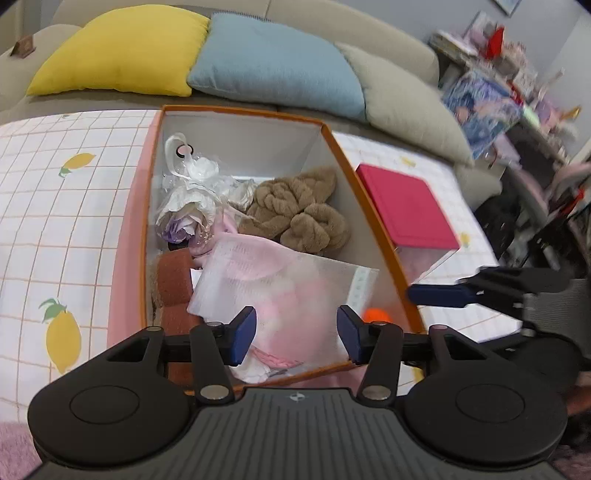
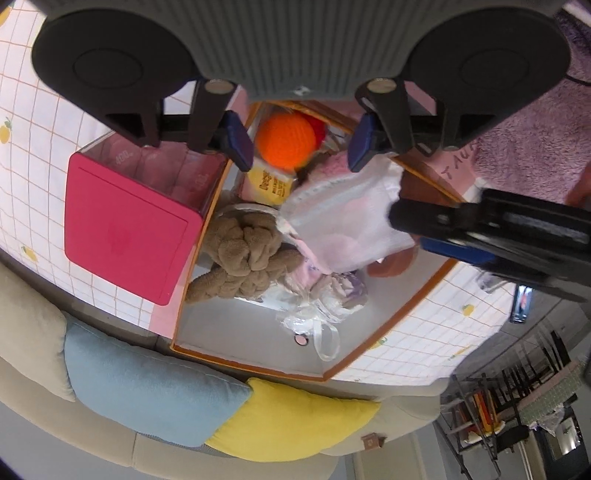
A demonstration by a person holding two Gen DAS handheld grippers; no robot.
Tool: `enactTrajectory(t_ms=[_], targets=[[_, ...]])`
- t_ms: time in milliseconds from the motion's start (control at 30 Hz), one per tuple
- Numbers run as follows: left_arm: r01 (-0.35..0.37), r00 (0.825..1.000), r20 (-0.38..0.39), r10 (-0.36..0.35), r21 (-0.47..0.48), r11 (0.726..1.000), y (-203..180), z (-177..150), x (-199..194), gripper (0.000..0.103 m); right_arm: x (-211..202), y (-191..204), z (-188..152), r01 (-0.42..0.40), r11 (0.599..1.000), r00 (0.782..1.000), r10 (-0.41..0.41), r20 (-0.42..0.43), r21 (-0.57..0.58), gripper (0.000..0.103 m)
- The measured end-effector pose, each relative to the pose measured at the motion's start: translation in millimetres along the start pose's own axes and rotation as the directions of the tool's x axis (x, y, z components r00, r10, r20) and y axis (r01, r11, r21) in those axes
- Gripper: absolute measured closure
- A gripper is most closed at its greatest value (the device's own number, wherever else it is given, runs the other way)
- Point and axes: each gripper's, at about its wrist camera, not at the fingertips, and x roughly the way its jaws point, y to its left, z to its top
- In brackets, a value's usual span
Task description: Organize soft objects
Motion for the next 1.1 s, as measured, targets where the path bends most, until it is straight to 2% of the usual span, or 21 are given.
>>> enactTrajectory(t_ms=[133,267,333,433,500,633,700,767,833,900,967,1100], targets=[[-0.022,0.997,-0.068,0.024,0.029,0.999,-4.0,5.9,25.1,0.049,-5.8,-3.1,-5.0,0.026,1.000,1.000,-0.026,0.011,0.007,0.044],[-0.060,0.985,-0.160,0.069,0.062,0.996,-7.3,5.6,52.7,0.049,-14.3,-12.6,-9.6,0.043,0.998,0.999,-0.044,0.027,0.056,0.044],[-0.064,0.979,-0.193,0.071,0.042,0.997,-6.3,4.5,61.7,0.049,-18.1,-17.5,-11.7,0.048,0.996,0.998,-0.051,0.035,0.076,0.044],[-0.076,0.975,-0.208,0.077,0.014,0.997,-5.5,5.1,64.9,0.049,-21.6,-23.2,-14.9,0.056,0.993,0.997,-0.061,0.040,0.099,0.044],[-0.085,0.978,-0.192,0.087,0.020,0.996,-8.6,5.7,58.5,0.049,-23.8,-26.8,-15.9,0.056,0.992,0.997,-0.062,0.044,0.113,0.045],[-0.058,0.993,-0.097,0.061,0.032,0.998,-19.4,13.6,26.3,0.049,-35.7,-35.4,-10.4,0.055,0.988,0.996,-0.065,0.066,0.144,0.045],[-0.042,0.999,-0.021,0.043,0.050,0.998,-27.2,19.5,3.7,0.047,-44.7,-40.6,-3.6,0.079,0.984,0.992,-0.093,0.080,0.161,0.045],[-0.040,0.997,0.072,0.034,0.086,0.996,-37.3,25.0,-20.0,0.045,-56.7,-47.1,6.1,0.101,0.977,0.988,-0.121,0.096,0.188,0.044],[-0.052,0.986,0.162,0.031,0.127,0.991,-49.9,29.3,-42.8,0.041,-70.6,-53.3,14.9,0.116,0.968,0.983,-0.145,0.117,0.225,0.041],[-0.066,0.974,0.226,0.030,0.153,0.986,-61.8,32.5,-61.5,0.035,-87.6,-59.5,22.8,0.127,0.956,0.975,-0.170,0.146,0.264,0.028],[-0.078,0.957,0.288,0.025,0.175,0.981,-74.4,32.8,-76.7,0.028,-103.2,-64.8,28.5,0.131,0.947,0.966,-0.188,0.175,0.293,0.023],[-0.161,0.920,0.384,0.083,0.177,0.971,-96.4,31.1,-95.5,0.024,-126.5,-68.2,25.5,0.148,0.932,0.951,-0.226,0.210,0.331,0.012]])
